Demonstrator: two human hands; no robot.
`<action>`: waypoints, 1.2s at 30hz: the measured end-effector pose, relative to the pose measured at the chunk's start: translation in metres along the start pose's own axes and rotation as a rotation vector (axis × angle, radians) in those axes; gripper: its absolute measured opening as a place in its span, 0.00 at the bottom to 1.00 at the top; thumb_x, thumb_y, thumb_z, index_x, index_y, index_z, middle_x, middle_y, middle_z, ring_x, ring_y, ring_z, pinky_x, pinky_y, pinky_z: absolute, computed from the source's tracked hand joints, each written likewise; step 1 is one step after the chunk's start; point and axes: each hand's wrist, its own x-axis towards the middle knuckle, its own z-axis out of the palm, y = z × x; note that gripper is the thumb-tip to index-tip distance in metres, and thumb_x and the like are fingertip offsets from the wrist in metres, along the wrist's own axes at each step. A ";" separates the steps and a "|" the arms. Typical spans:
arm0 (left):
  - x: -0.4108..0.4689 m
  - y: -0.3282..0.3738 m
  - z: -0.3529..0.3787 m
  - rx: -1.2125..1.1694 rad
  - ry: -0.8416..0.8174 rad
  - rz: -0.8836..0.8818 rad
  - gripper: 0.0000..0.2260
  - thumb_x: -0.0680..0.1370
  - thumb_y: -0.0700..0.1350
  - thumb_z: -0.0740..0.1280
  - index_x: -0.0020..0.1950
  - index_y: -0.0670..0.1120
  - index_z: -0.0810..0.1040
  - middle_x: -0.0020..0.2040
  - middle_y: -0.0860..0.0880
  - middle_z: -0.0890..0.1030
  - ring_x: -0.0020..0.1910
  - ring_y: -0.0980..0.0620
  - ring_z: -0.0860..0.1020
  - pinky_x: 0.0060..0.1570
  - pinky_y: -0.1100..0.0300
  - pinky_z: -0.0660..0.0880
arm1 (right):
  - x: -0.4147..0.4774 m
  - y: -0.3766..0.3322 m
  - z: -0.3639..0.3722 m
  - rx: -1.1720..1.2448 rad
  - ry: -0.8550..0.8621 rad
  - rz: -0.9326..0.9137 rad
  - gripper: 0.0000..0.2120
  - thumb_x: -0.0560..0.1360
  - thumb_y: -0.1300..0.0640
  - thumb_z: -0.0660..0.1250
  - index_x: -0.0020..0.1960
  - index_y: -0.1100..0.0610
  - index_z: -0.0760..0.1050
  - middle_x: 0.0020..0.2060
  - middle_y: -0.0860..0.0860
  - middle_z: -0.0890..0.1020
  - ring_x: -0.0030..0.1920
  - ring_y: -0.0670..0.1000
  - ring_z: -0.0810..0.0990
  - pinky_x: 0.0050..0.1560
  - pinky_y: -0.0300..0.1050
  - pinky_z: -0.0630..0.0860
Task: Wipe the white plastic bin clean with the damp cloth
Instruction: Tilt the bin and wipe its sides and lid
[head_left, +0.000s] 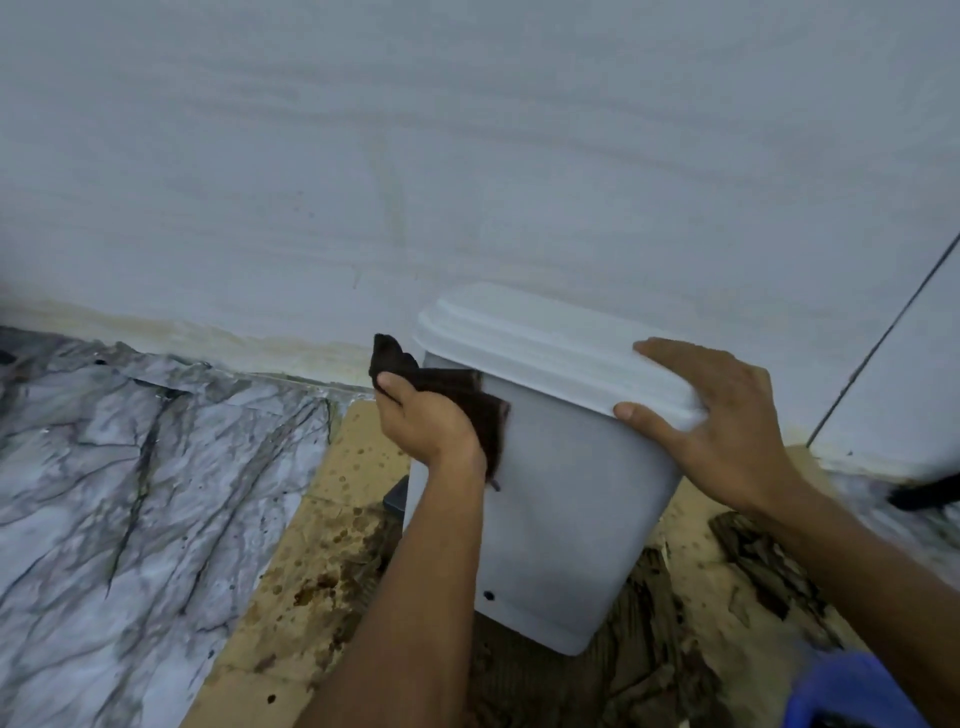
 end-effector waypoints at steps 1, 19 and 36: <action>0.004 0.016 0.002 -0.075 -0.007 -0.043 0.17 0.87 0.50 0.55 0.68 0.45 0.79 0.61 0.48 0.82 0.62 0.46 0.80 0.55 0.56 0.79 | -0.005 -0.003 -0.001 -0.011 -0.001 -0.013 0.30 0.70 0.29 0.63 0.67 0.42 0.74 0.66 0.41 0.76 0.69 0.45 0.70 0.71 0.50 0.59; -0.023 0.104 -0.010 1.620 -1.675 0.721 0.25 0.86 0.59 0.45 0.83 0.54 0.53 0.83 0.56 0.51 0.78 0.66 0.46 0.68 0.74 0.33 | -0.080 -0.069 -0.016 -0.308 -0.126 -0.218 0.34 0.74 0.29 0.60 0.72 0.50 0.72 0.71 0.49 0.73 0.72 0.54 0.70 0.69 0.54 0.64; -0.002 0.106 0.009 1.793 -1.226 0.706 0.21 0.84 0.62 0.49 0.66 0.57 0.75 0.58 0.49 0.80 0.58 0.44 0.77 0.56 0.48 0.71 | -0.057 -0.015 -0.070 -0.080 -0.403 -0.225 0.34 0.74 0.38 0.68 0.76 0.47 0.63 0.76 0.43 0.61 0.78 0.44 0.54 0.79 0.49 0.50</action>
